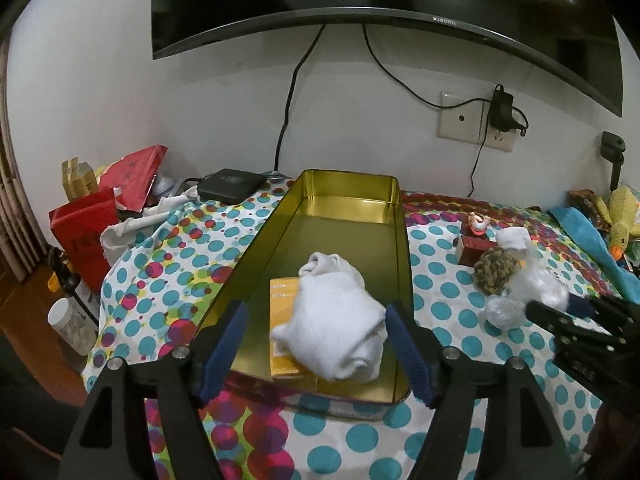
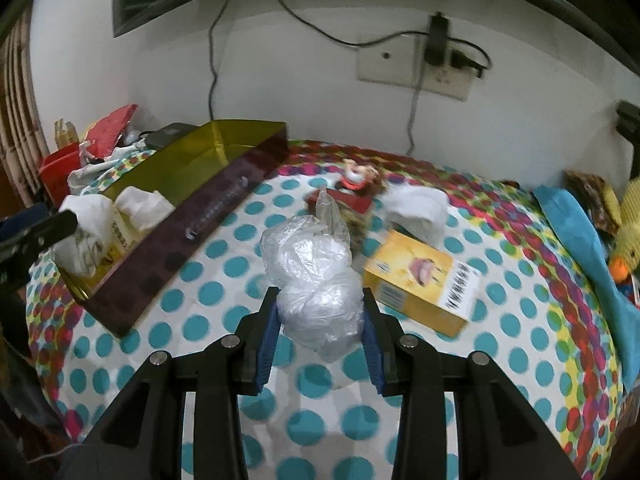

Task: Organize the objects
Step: 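Carry the plastic-wrapped bundle into the gold tin and open the right gripper, then grasp a plastic-wrapped bundle with the left gripper while the right gripper moves to the yellow box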

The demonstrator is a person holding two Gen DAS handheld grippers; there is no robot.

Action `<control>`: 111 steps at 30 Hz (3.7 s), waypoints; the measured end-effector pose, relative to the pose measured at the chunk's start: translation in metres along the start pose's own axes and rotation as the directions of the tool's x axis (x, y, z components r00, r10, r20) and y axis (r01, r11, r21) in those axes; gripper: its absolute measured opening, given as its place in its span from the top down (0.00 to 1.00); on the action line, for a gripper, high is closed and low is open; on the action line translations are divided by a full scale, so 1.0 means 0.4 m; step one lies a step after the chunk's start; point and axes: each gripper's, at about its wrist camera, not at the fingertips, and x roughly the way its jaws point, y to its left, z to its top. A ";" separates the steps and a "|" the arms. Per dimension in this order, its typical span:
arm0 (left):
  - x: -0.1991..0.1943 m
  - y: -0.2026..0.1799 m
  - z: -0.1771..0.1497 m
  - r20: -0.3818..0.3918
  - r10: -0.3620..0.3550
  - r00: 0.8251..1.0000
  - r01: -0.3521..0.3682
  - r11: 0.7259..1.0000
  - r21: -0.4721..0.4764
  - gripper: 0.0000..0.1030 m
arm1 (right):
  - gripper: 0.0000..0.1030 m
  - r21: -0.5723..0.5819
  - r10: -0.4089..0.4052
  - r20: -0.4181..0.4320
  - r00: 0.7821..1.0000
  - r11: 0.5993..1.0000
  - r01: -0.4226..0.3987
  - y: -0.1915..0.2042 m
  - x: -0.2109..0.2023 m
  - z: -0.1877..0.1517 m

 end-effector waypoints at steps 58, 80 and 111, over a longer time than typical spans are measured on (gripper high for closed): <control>-0.125 0.075 0.063 -0.001 -0.020 1.000 0.020 0.998 -0.060 0.29 | 0.02 -0.139 0.006 -0.018 1.000 0.990 -0.009 0.422 0.198 0.307; -0.057 -0.205 -0.033 -0.041 -0.237 0.971 0.241 0.961 0.134 0.29 | 0.00 0.187 -0.079 0.010 0.997 0.979 0.075 -0.181 0.049 0.004; 0.276 -0.531 -0.032 -0.286 -0.209 0.935 0.277 0.935 0.223 0.52 | 0.00 0.482 0.022 -0.022 1.000 0.876 -0.009 -0.453 0.013 -0.133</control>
